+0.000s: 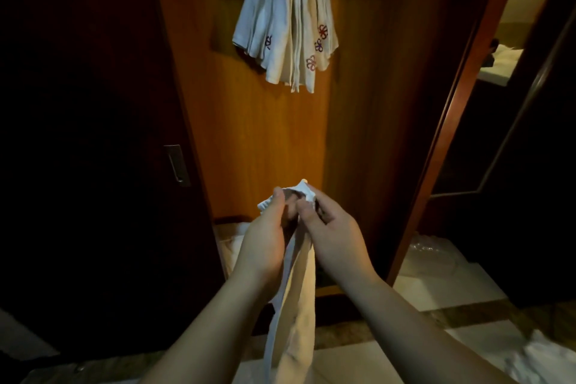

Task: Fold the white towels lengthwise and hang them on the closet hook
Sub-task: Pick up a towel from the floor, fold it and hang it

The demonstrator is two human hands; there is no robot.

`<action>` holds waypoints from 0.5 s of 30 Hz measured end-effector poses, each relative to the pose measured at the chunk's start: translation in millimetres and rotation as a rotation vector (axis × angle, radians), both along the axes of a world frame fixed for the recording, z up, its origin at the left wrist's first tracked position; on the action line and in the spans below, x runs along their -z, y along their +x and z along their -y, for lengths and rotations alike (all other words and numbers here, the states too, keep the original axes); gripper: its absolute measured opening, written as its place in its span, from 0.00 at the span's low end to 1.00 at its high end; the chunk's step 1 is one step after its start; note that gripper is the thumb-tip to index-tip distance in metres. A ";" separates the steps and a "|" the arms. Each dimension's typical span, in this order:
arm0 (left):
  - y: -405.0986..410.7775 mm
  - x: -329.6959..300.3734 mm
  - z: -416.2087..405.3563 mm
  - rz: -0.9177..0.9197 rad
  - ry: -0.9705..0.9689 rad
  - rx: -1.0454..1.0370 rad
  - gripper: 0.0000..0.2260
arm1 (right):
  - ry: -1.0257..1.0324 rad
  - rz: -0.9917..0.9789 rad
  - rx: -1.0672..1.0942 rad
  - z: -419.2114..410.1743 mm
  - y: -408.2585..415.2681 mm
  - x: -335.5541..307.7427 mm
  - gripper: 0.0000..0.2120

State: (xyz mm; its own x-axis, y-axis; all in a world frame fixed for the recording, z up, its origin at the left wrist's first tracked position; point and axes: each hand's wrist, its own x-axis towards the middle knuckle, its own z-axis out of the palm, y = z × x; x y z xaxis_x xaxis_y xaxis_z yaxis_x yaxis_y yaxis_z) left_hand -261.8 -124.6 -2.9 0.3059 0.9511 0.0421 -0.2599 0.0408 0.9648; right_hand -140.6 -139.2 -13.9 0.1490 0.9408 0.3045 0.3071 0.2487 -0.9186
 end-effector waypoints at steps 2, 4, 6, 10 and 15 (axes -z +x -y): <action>-2.3 -1.5 -1.1 -0.012 0.012 0.024 0.26 | 0.042 0.017 0.025 0.5 4.6 -1.0 0.15; -3.0 -3.4 -3.5 -0.020 0.012 0.049 0.27 | 0.089 0.054 0.043 0.3 10.2 -2.6 0.11; -2.5 -4.6 -6.4 -0.032 0.011 0.067 0.26 | 0.102 0.124 0.033 -1.8 18.6 -5.2 0.10; -2.9 -9.3 -9.6 -0.047 0.028 0.097 0.20 | 0.060 0.368 -0.001 -8.9 38.8 -15.6 0.15; 0.7 -2.4 -29.9 -0.449 0.361 -0.256 0.10 | 0.128 0.370 0.056 -17.5 58.6 -35.1 0.11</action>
State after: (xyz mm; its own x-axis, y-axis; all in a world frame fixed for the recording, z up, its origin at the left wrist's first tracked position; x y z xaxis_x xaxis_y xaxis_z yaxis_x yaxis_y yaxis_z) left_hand -261.0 -94.7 -0.4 0.1331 0.9465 0.2940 0.2155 -0.3172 0.9236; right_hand -82.1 -121.7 21.2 0.0571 0.8851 0.4619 0.6283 0.3277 -0.7056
